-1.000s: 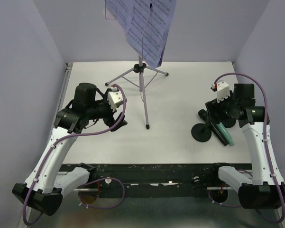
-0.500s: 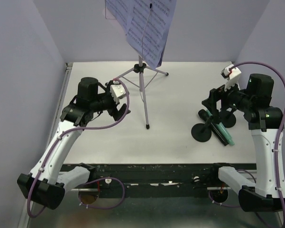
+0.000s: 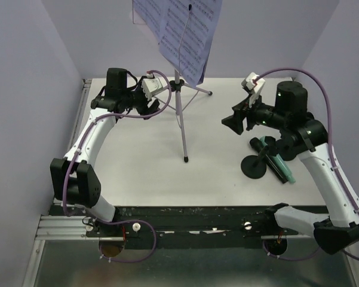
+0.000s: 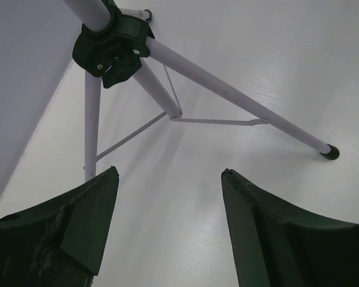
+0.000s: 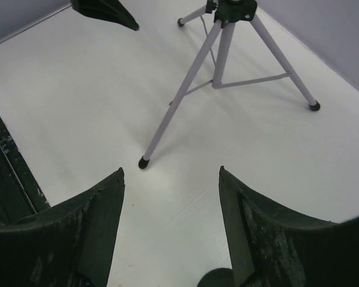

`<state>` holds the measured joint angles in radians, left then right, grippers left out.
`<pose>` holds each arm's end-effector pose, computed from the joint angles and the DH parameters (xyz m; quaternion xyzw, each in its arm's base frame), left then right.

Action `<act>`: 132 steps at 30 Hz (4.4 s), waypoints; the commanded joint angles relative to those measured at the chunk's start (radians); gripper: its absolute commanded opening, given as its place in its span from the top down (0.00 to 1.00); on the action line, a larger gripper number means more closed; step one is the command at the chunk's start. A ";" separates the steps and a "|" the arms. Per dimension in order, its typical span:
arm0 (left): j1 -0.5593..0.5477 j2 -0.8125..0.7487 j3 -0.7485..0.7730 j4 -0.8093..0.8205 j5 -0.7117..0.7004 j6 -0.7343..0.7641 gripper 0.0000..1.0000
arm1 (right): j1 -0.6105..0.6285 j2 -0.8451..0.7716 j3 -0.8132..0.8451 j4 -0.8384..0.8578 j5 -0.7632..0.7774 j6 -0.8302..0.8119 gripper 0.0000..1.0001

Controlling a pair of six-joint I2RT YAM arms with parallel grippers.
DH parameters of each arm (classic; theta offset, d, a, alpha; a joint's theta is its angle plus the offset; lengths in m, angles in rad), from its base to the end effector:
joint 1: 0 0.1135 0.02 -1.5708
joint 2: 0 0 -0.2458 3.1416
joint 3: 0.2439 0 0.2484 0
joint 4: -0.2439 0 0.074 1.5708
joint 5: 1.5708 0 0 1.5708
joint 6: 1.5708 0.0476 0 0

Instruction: Pack up the instrument practice props

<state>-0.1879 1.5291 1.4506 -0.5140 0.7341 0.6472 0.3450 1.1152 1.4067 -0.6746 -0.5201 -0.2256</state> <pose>0.3334 -0.0959 0.3389 0.4883 0.6848 -0.2086 0.4992 0.2107 0.1009 0.4179 -0.3635 0.7281 0.2450 0.5271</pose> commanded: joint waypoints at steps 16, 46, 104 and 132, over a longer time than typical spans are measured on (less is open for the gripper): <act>0.005 0.318 0.054 0.485 -0.075 0.017 0.24 | 0.221 0.534 0.028 0.425 0.163 0.295 0.22; -0.054 -0.150 -0.436 0.126 0.091 -0.155 0.90 | 0.229 0.562 -0.101 0.448 0.181 0.184 0.15; -0.215 -0.696 -0.330 -0.041 0.062 -0.210 0.05 | 0.200 -0.201 -0.433 0.100 0.153 -0.081 0.01; -0.495 -0.261 0.378 0.100 0.114 -0.466 0.05 | 0.111 -0.043 0.671 -0.273 0.246 -0.079 0.05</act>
<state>-0.6312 1.2217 1.7771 -0.4988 0.8909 0.2520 0.4603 0.9771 1.9629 -0.9272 -0.1986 -0.2859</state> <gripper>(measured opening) 0.941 0.956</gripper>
